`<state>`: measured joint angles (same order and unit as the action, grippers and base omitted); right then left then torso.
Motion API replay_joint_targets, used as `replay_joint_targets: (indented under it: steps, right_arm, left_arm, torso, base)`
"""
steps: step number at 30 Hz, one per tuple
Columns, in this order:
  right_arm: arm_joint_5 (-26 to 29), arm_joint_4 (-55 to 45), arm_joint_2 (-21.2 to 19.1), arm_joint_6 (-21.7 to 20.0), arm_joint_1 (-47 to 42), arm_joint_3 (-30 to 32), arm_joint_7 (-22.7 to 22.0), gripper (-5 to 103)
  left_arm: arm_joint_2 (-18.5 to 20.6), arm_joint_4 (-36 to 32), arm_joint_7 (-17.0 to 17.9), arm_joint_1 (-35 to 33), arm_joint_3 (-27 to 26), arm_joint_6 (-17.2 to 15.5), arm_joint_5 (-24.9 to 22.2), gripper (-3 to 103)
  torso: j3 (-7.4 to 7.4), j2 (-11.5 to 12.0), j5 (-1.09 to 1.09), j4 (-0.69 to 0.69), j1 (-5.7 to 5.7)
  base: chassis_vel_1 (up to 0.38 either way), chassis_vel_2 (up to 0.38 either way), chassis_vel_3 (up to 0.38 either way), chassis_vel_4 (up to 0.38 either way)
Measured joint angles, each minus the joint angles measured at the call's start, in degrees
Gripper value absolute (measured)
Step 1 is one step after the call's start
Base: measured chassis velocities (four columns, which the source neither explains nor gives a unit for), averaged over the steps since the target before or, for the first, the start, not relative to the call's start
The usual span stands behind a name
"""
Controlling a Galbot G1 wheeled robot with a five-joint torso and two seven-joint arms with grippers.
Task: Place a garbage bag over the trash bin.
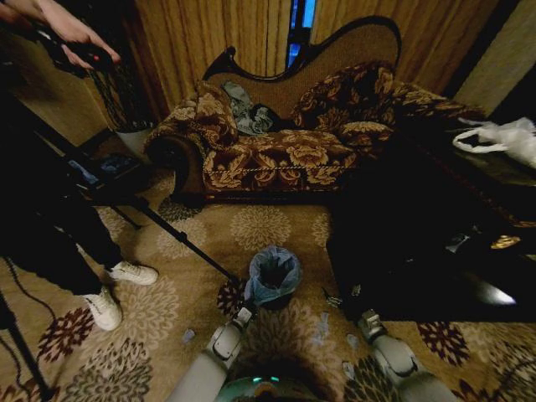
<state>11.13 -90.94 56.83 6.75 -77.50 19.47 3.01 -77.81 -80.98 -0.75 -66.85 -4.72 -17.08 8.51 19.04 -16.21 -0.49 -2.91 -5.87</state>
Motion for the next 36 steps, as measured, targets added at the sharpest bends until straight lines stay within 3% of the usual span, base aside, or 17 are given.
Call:
replay_joint_targets:
  steps: [4,11,12,15,20,22,23,25,26,28,30,31,33,34,36]
  right_arm:
    - [0.04,-0.05,0.08,-0.07,0.09,-0.16,-0.16,100]
    - [0.18,-0.56,0.05,-0.24,-0.20,-0.07,-0.33,100]
    - [0.18,-0.56,0.05,-0.24,-0.20,-0.07,-0.33,100]
    - [0.18,-0.84,0.13,-0.24,-0.54,0.16,-0.35,100]
    - [0.17,-0.94,0.23,-0.23,-0.70,0.30,-0.36,100]
    - [0.16,-1.16,0.30,-0.23,-0.87,0.36,-0.37,100]
    - [0.16,-1.16,0.30,-0.23,-0.87,0.36,-0.37,100]
    - [0.05,-1.16,0.41,-0.20,-1.05,0.63,-0.37,100]
    - [0.05,-1.16,0.41,-0.20,-1.05,0.63,-0.37,100]
    - [0.03,-1.28,0.41,-0.16,-1.29,1.03,-0.37,100]
    - [0.04,-1.35,0.37,-0.16,-1.46,1.50,-0.36,100]
    - [0.04,-1.35,0.37,-0.16,-1.46,1.50,-0.36,100]
    - [0.07,-1.30,0.40,-0.04,-1.51,2.09,-0.34,100]
    - [0.07,-1.30,0.40,-0.04,-1.51,2.09,-0.34,100]
    - [0.09,-1.16,0.63,0.00,-1.48,2.55,-0.27,100]
  left_arm:
    - [0.23,-0.54,0.02,-0.31,0.04,0.92,-0.69,8]
    - [1.40,-6.33,0.74,-4.56,-0.62,4.20,-3.43,41]
    - [1.40,-6.33,0.74,-4.56,-0.62,4.20,-3.43,41]
    - [1.97,-10.01,1.55,-7.88,-1.39,4.72,-3.96,57]
    - [2.30,-12.48,2.14,-10.18,-1.81,5.60,-4.56,68]
    - [2.19,-13.45,2.53,-11.20,-2.00,8.45,-5.20,78]
    - [2.19,-13.45,2.53,-11.20,-2.00,8.45,-5.20,78]
    - [1.97,-14.60,3.85,-11.55,-2.04,11.67,-9.08,89]
    - [1.97,-14.60,3.85,-11.55,-2.04,11.67,-9.08,89]
    - [1.94,-18.09,5.65,-12.28,-2.74,12.01,-15.05,98]
    - [2.21,-22.88,6.37,-13.42,-5.06,10.62,-21.00,100]
    - [2.21,-22.88,6.37,-13.42,-5.06,10.62,-21.00,100]
    - [2.84,-29.49,5.27,-15.22,-10.13,6.07,-29.31,100]
    - [2.84,-29.49,5.27,-15.22,-10.13,6.07,-29.31,100]
    - [2.72,-33.03,1.71,-15.98,-15.98,1.74,-35.28,100]
  torso:
    - [0.00,0.00,0.00,0.00,0.00]
    - [0.00,0.00,0.00,0.00,0.00]
    - [0.00,0.00,0.00,0.00,0.00]
    - [0.00,0.00,0.00,0.00,0.00]
    - [0.00,0.00,0.00,0.00,0.00]
    - [0.00,0.00,0.00,0.00,0.00]
    - [0.00,0.00,0.00,0.00,0.00]
    - [0.00,0.00,0.00,0.00,0.00]
    - [0.00,0.00,0.00,0.00,0.00]
    - [0.00,0.00,-0.01,-0.01,0.00]
    - [0.00,0.00,-0.01,0.00,0.00]
    - [0.00,0.00,-0.01,0.00,0.00]
    - [0.00,0.00,0.01,0.00,0.00]
    - [0.00,0.00,0.01,0.00,0.00]
    - [0.00,0.00,-0.01,0.01,0.00]
  base:
    - [0.000,0.000,0.000,0.000]
    - [0.000,0.000,0.000,0.000]
    - [0.000,0.000,0.000,0.000]
    - [0.000,0.000,0.000,0.000]
    - [0.000,0.000,0.000,0.000]
    - [0.000,0.000,0.000,0.000]
    - [0.000,0.000,0.000,0.000]
    - [0.000,0.000,0.000,0.000]
    - [0.000,0.000,0.000,0.000]
    - [0.000,0.000,0.000,0.000]
    - [0.000,0.000,0.000,0.000]
    - [0.000,0.000,0.000,0.000]
    - [0.000,0.000,0.000,0.000]
    - [0.000,0.000,0.000,0.000]
    - [0.000,0.000,0.000,0.000]
